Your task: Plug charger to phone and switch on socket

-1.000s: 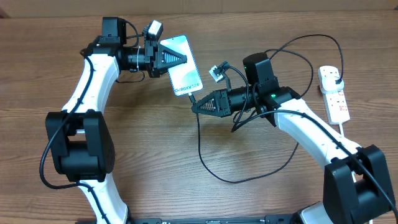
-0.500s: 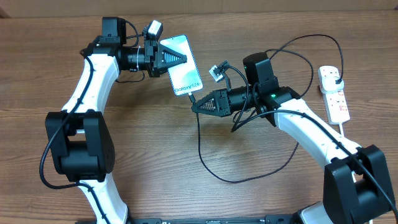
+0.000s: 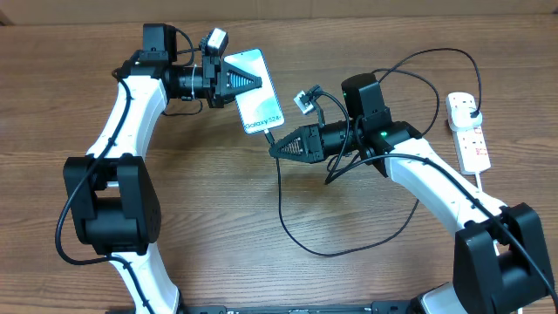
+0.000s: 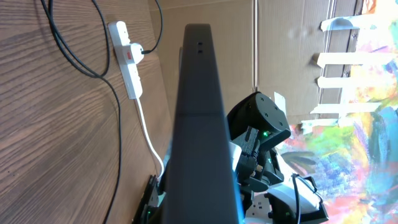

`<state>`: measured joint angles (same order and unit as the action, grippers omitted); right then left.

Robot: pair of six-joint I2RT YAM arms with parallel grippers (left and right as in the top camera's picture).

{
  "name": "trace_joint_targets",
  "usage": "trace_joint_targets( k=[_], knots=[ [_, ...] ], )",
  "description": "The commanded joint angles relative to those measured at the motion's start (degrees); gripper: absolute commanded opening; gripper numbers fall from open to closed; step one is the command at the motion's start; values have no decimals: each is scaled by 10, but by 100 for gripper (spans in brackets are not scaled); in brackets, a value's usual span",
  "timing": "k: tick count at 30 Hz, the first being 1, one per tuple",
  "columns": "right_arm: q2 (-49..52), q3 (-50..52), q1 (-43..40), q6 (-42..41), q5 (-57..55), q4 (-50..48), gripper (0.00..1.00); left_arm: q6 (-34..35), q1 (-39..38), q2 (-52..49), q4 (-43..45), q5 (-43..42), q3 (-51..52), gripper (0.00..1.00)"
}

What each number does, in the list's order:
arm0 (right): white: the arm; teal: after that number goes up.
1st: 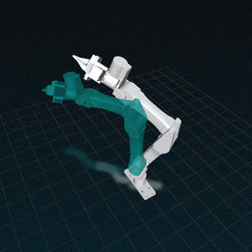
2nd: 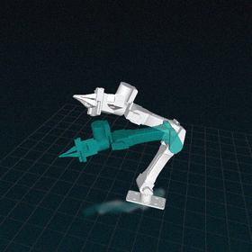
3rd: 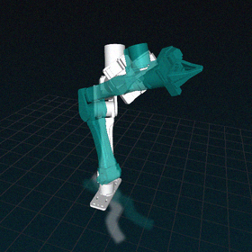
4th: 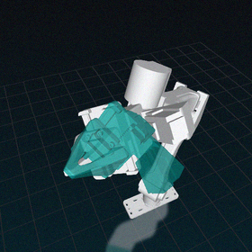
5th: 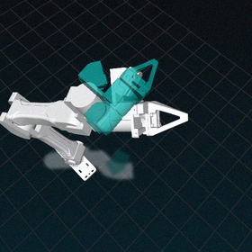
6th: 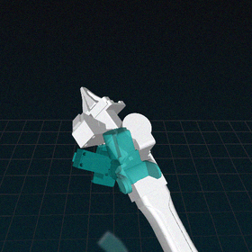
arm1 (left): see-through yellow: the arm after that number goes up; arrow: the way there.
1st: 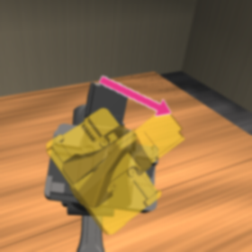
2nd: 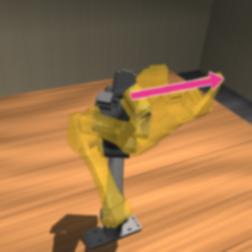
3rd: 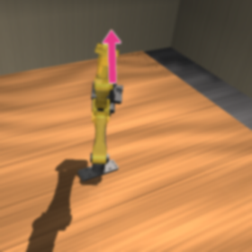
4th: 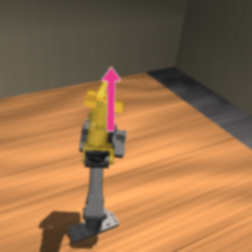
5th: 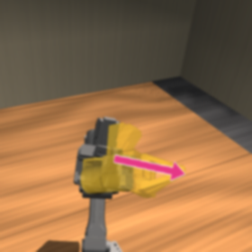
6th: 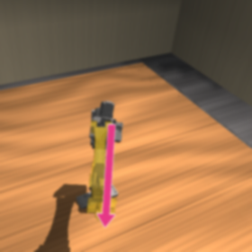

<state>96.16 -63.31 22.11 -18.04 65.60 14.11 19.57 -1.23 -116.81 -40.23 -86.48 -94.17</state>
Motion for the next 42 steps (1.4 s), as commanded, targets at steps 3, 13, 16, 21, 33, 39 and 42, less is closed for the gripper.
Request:
trace_joint_targets(
  k=[3, 13, 16, 21, 33, 39, 42],
  knots=[
    [-7, -4, -9, -15, -15, -23, 4, 6, -3, 3, -2, -14, -9, 4],
    [-7, -4, -3, -46, -15, -63, 4, 6, -3, 3, -2, -15, -9, 4],
    [-7, -4, 4, -46, -16, -67, 4, 6, -4, 3, -2, -15, -9, 4],
    [-7, -4, 8, -59, -18, -82, 4, 6, -14, 3, -2, -14, -9, 4],
    [-7, -4, 7, -60, -26, -87, 4, 6, -22, 3, -2, -6, -9, 4],
    [-7, -4, 7, -60, -27, -87, 4, 4, -26, 3, -2, -6, -9, 4],
    [-7, -4, 7, -61, -28, -87, 4, -17, -34, 3, -2, -24, -9, 4]
  ],
)
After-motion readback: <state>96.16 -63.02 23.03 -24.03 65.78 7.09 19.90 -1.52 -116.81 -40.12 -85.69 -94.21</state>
